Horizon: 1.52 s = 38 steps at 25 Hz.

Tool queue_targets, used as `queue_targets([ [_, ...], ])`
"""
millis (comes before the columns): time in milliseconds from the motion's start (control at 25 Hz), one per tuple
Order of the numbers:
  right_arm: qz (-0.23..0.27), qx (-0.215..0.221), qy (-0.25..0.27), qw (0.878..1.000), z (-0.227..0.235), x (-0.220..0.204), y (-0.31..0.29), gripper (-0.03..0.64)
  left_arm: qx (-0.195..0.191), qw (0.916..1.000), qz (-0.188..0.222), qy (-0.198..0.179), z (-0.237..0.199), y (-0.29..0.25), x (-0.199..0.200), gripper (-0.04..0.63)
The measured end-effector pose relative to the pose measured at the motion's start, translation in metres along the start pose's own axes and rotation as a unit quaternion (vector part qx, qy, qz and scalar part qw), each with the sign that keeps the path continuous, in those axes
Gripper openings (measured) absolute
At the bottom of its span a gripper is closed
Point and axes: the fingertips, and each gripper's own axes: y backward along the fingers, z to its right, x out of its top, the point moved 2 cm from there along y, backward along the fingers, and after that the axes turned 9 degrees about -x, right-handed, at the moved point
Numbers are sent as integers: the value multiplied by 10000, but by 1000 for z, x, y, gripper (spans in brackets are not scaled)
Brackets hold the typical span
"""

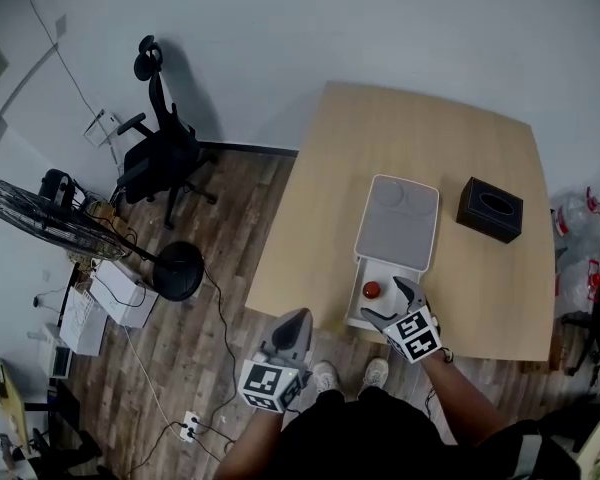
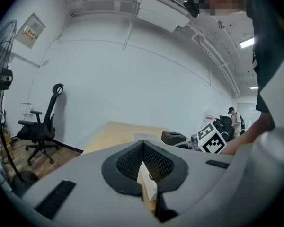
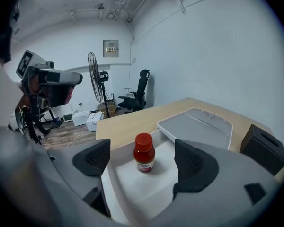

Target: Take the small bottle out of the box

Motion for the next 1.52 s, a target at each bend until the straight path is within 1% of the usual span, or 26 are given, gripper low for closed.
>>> queue_targets([
  [240, -369, -23, 134, 9992, 4, -21, -25, 411, 287, 9996, 13, 48, -8, 14, -6, 12],
  [480, -704, 144, 228, 9972, 1, -30, -43, 382, 493, 9987, 42, 79, -13, 24, -8, 12],
  [640, -921, 209, 340, 9950, 0, -36, -50, 316, 606, 9981, 66, 128, -18, 32, -8, 12],
  [720, -1024, 234, 402, 9937, -2, -39, -53, 299, 648, 9978, 80, 137, -20, 35, -9, 12],
  [840, -1095, 205, 472, 9927, -4, -41, -59, 236, 698, 9974, 82, 133, -25, 39, -9, 12],
  [920, -1141, 177, 444, 9923, -5, -39, -60, 232, 696, 9974, 94, 137, -27, 40, -7, 12],
  [1240, -1017, 14, 341, 9942, -3, -37, -58, 229, 589, 9981, 101, 121, -29, 34, -5, 12],
  [1360, -799, -49, 244, 9965, -3, -25, -48, 229, 547, 9984, 102, 102, -30, 32, -3, 12],
  [1520, -402, -124, 154, 9990, -4, 4, -27, 229, 485, 9987, 91, 103, -29, 27, -3, 12],
])
